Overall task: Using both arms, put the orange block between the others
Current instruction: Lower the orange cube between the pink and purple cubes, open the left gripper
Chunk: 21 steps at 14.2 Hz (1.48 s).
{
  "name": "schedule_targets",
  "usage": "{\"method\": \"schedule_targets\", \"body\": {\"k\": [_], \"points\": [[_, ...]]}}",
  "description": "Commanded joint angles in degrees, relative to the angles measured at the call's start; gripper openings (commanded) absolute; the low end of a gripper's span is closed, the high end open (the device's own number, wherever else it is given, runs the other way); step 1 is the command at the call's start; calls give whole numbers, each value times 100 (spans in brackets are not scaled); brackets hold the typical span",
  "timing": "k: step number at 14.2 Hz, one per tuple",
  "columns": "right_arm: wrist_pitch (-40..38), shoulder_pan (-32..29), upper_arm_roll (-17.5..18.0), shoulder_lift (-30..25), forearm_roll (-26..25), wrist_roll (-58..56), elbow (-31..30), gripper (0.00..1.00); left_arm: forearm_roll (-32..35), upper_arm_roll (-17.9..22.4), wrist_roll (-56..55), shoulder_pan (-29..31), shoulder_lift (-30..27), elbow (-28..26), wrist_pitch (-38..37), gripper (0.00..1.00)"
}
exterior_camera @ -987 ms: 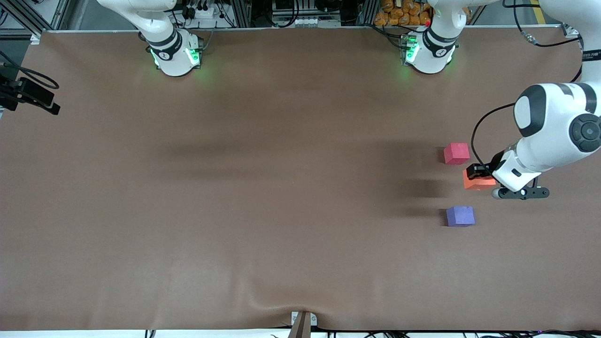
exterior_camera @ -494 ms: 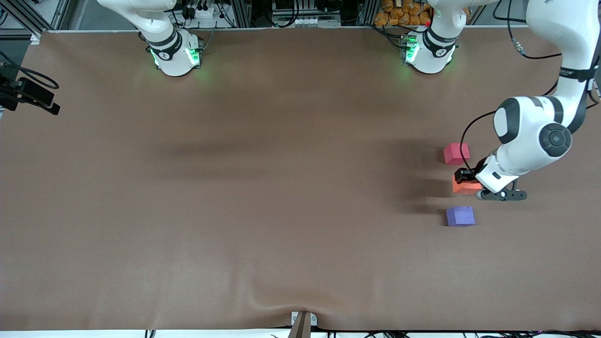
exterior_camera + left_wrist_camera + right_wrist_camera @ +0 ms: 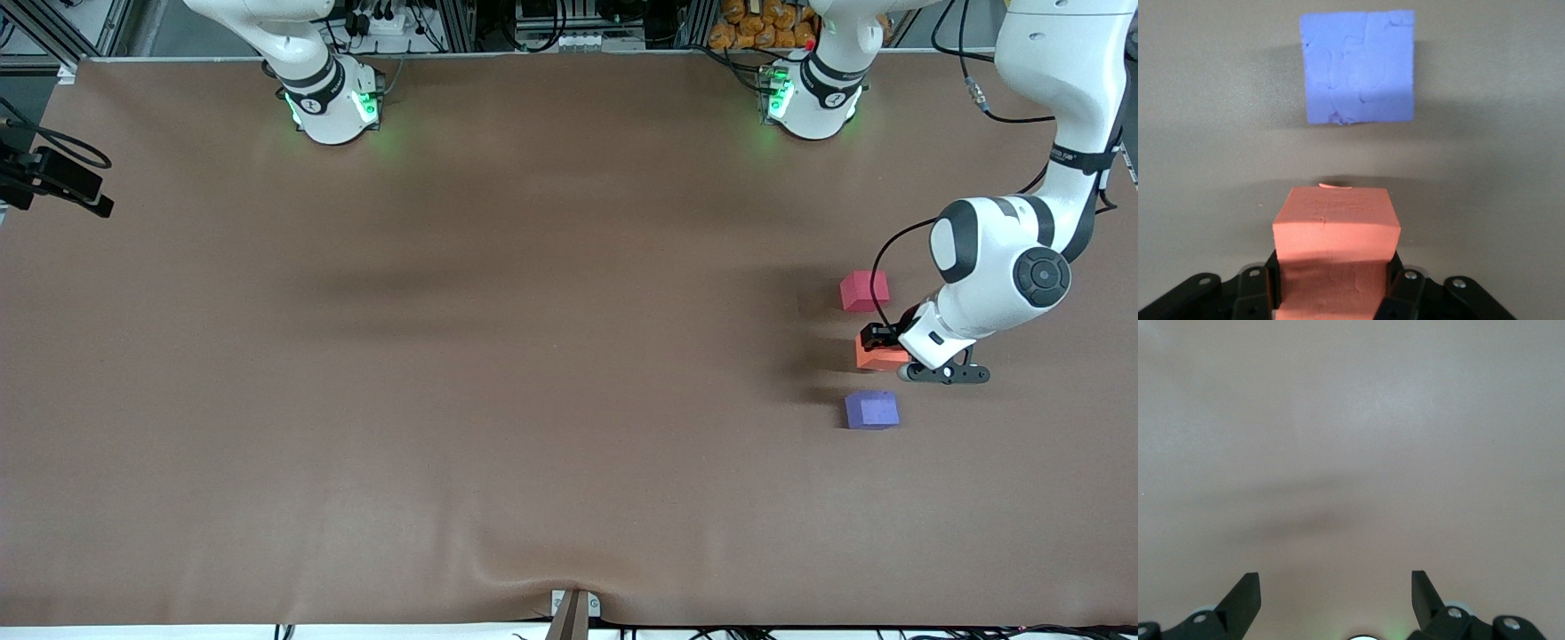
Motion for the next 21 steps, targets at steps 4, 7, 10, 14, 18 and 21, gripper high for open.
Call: {"method": "schedule_targets", "body": {"k": [4, 7, 10, 14, 18, 21], "points": [[-3, 57, -31, -6, -79, 66, 22, 100, 91, -72, 55, 27, 241, 0, 218, 19], [-3, 57, -31, -6, -79, 66, 22, 100, 91, -72, 239, 53, 311, -9, 262, 19], [-3, 57, -31, -6, -79, 66, 22, 100, 91, -72, 240, 53, 346, -26, 306, 20], [-3, 57, -31, -6, -88, 66, 22, 100, 82, -72, 231, 53, 391, -9, 306, 42], [-3, 57, -31, -6, -79, 66, 22, 100, 82, -72, 99, 9, 373, 17, 280, 100], [-3, 57, -31, -6, -79, 66, 22, 100, 82, -72, 143, 26, 259, 105, 219, 100]]}}
